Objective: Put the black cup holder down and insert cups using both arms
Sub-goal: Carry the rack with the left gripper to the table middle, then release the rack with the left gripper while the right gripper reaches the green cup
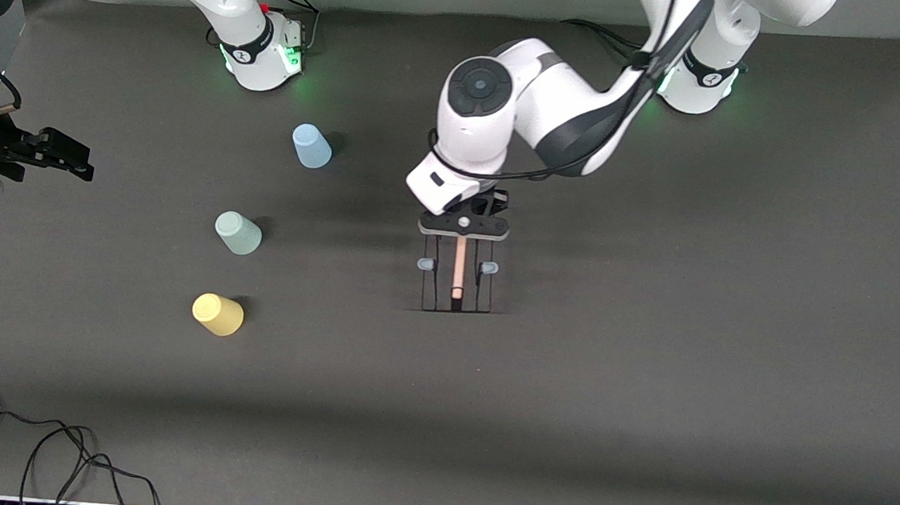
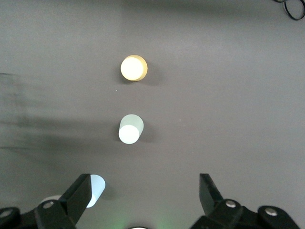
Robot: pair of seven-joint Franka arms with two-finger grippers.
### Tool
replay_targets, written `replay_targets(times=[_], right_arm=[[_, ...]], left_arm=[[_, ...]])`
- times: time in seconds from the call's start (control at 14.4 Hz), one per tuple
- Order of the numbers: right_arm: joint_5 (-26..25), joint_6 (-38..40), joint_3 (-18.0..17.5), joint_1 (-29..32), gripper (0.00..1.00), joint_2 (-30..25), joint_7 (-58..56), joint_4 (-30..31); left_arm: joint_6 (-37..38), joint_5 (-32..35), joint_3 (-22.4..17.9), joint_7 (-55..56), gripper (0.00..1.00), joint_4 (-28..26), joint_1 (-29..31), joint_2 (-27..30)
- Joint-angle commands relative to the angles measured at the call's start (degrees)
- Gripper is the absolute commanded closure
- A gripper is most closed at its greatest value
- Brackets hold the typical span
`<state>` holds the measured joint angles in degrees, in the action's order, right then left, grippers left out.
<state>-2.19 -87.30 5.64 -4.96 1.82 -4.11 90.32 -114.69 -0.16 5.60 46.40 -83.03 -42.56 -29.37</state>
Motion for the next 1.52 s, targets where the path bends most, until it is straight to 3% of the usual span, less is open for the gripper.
replay_targets(times=[0.0, 0.35, 0.62, 0.69, 0.76, 0.83, 1.11, 1.45], right_arm=[[-0.98, -1.63, 0.16, -0.48, 0.0, -0.5, 1.21, 1.87], [-0.54, -3.84, 0.16, -0.48, 0.0, -0.42, 1.21, 3.9], [1.12, -8.22, 0.16, -0.57, 0.0, -1.47, 1.38, 10.21], [1.65, -9.45, 0.16, -0.57, 0.0, -2.17, 1.38, 12.75], [1.57, -11.12, 0.16, -0.57, 0.0, -2.35, 1.38, 15.04], [1.66, -12.53, 0.16, -0.57, 0.0, -2.35, 1.38, 16.98], [1.66, -17.1, 0.16, -0.75, 0.0, -2.88, 1.3, 24.8], [1.66, -34.75, 0.07, -1.8, 0.0, -0.52, 1.3, 38.87]], left_arm=[[-0.97, 1.3, -1.03, 1.59, 1.0, 2.52, -1.64, -2.79], [-4.05, 1.39, -1.03, 2.63, 1.0, 2.61, -2.17, -5.6], [-5.63, 2.62, -1.03, 3.96, 1.0, 2.52, -2.17, -6.83], [-5.63, 2.62, -1.03, 3.79, 0.94, 2.61, -2.17, -7.27], [-5.55, 2.62, -1.03, 3.35, 0.33, 2.61, -2.17, -7.01], [-5.55, 2.62, -1.03, 3.34, 0.03, 2.61, -2.09, -6.58], [-2.31, 2.71, -1.21, 2.73, 0.0, 4.54, -1.38, -2.55], [8.05, -0.1, -1.12, -4.02, 0.0, 3.84, 5.63, 7.2]])
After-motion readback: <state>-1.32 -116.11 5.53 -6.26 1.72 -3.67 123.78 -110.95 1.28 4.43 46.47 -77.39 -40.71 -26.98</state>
